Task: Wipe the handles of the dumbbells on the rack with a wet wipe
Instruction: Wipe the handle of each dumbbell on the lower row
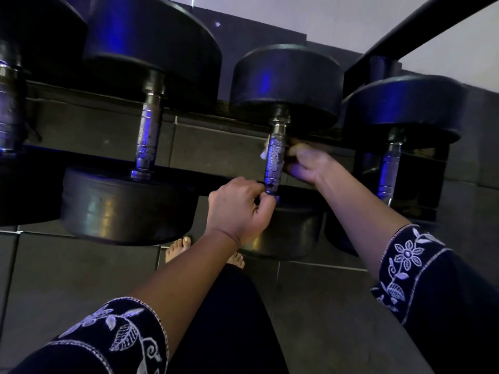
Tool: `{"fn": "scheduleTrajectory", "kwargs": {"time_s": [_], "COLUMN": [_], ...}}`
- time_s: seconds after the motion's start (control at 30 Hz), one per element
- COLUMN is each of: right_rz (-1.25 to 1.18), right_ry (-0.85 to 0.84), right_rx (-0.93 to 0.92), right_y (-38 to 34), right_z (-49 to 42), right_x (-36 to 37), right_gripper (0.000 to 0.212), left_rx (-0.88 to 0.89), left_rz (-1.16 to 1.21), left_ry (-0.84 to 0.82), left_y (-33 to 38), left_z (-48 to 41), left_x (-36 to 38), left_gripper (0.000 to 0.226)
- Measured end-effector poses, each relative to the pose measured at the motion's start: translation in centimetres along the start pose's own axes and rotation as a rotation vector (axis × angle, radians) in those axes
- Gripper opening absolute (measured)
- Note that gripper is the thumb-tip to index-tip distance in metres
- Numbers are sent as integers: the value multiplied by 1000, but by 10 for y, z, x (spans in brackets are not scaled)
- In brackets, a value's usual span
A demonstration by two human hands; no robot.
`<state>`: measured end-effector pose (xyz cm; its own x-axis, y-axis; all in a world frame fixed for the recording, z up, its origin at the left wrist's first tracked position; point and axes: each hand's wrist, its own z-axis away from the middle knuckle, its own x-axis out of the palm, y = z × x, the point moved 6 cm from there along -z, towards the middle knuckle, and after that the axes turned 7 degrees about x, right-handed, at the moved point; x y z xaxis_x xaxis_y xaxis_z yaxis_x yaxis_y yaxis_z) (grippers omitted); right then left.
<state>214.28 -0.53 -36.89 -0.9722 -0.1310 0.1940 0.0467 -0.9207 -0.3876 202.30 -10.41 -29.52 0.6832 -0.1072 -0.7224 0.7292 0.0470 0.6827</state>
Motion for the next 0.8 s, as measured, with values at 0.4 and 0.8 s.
{"fn": "scheduleTrajectory", "kwargs": {"time_s": [0.4,0.8], "right_rz": [247,530], "right_ry": [-73,415], "right_rx": [144,-35], "right_y": [18,18], "right_z": [4,58], "right_x": [-10,-17], "right_gripper": [47,20], "left_rx": [12,11], "left_rz": [9,-14], "left_ry": [1,-5], "left_y": [1,3], "left_z": [1,1], "left_x": [0,-3], "left_gripper": [40,44]}}
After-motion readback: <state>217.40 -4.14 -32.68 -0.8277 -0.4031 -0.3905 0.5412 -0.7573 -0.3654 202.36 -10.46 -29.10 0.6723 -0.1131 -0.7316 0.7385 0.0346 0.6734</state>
